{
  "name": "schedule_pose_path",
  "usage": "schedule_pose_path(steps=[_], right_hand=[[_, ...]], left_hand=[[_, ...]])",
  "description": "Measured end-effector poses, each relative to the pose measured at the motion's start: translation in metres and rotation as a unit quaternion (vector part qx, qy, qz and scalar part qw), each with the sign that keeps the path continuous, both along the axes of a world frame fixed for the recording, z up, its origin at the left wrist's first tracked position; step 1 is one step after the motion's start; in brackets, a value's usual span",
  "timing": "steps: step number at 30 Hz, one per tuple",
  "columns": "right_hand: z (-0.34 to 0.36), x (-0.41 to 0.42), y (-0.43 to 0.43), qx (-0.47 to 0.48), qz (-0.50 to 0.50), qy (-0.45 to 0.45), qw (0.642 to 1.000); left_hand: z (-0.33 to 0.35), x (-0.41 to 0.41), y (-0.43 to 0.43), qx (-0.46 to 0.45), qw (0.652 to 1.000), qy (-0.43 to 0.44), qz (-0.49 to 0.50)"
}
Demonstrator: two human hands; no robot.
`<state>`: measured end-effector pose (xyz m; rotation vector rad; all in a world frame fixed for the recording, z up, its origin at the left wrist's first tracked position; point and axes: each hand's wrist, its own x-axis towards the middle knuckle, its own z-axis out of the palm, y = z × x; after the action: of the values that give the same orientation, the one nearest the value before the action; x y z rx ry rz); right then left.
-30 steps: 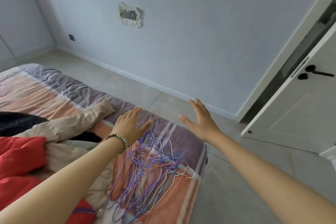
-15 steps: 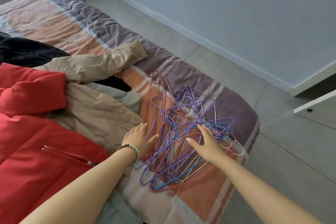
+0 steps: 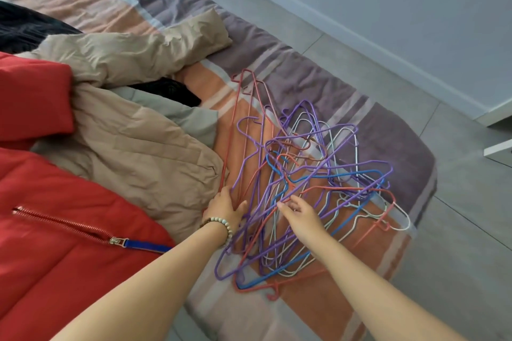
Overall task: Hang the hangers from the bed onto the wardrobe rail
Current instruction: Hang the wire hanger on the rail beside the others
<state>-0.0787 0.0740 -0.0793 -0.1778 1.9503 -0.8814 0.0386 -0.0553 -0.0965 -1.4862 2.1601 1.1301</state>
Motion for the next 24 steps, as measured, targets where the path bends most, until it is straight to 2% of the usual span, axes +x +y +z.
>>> schedule_pose_path(steps=[3,6,9,14,20,24], right_hand=[[-0.002,0.002,-0.009,-0.004,-0.036,-0.024,0.999],[0.005,0.004,-0.016,-0.038,-0.082,-0.041,0.995],[0.025,-0.003,-0.022,-0.087,-0.12,-0.047,0.988],[0.09,-0.034,-0.025,-0.223,-0.216,-0.14,0.94],[0.192,-0.08,0.01,-0.299,-0.256,-0.081,0.916],[0.275,-0.117,0.054,-0.371,-0.329,-0.029,0.868]], left_hand=[[0.004,0.001,-0.001,-0.02,0.995,0.076,0.063],[0.014,0.001,0.001,-0.031,0.975,0.189,0.113],[0.03,-0.003,-0.002,-0.018,0.956,0.258,0.14],[0.096,-0.028,-0.001,0.027,0.936,0.329,0.119],[0.197,-0.079,0.037,0.142,0.898,0.399,0.114],[0.279,-0.121,0.076,0.189,0.876,0.439,0.058]])
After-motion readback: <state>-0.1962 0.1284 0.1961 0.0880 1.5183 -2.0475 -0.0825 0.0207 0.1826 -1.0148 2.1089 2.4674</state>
